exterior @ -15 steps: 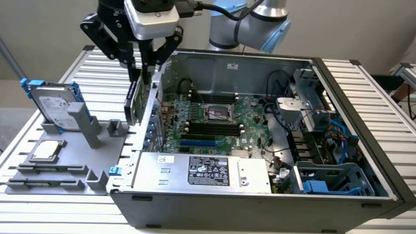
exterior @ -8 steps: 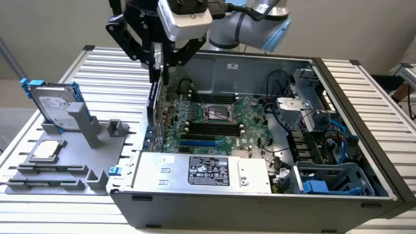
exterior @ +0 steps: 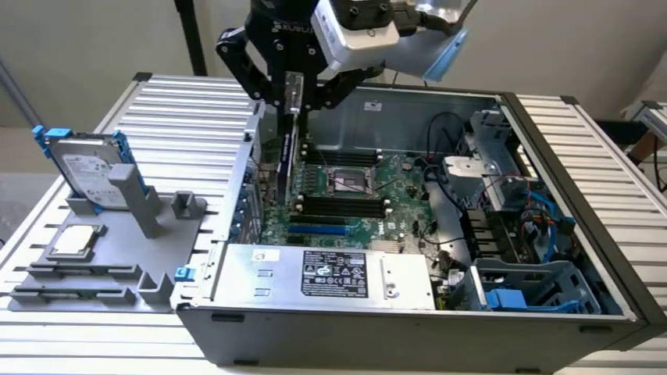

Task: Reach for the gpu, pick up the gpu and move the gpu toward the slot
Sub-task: 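Pick up the gpu and move the gpu toward the slot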

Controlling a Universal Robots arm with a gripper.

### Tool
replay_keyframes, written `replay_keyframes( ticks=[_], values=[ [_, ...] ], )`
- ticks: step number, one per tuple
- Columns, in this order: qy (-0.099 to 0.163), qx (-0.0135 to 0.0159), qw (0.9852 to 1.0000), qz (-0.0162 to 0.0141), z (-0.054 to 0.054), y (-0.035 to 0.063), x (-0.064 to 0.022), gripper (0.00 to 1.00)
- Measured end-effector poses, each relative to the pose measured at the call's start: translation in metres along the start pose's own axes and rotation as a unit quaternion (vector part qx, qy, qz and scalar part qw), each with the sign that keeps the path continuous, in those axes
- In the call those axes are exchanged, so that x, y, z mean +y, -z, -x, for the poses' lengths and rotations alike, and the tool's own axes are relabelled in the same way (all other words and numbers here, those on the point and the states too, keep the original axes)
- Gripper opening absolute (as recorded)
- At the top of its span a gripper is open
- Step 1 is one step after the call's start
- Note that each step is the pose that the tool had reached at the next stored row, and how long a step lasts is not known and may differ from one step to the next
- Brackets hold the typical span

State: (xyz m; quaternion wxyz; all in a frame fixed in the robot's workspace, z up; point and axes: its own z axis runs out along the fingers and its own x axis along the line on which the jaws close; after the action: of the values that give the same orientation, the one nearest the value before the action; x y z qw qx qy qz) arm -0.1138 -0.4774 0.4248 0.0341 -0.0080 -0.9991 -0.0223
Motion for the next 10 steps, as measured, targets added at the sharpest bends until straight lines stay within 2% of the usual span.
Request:
replay_keyframes(
  ticks=[6, 10],
  values=[
    [0.000, 0.0000, 1.0000, 0.0000, 0.027, -0.0014, 0.0028, 0.26],
    [0.000, 0.0000, 1.0000, 0.0000, 0.046, -0.0033, 0.0076, 0.26]
  ],
)
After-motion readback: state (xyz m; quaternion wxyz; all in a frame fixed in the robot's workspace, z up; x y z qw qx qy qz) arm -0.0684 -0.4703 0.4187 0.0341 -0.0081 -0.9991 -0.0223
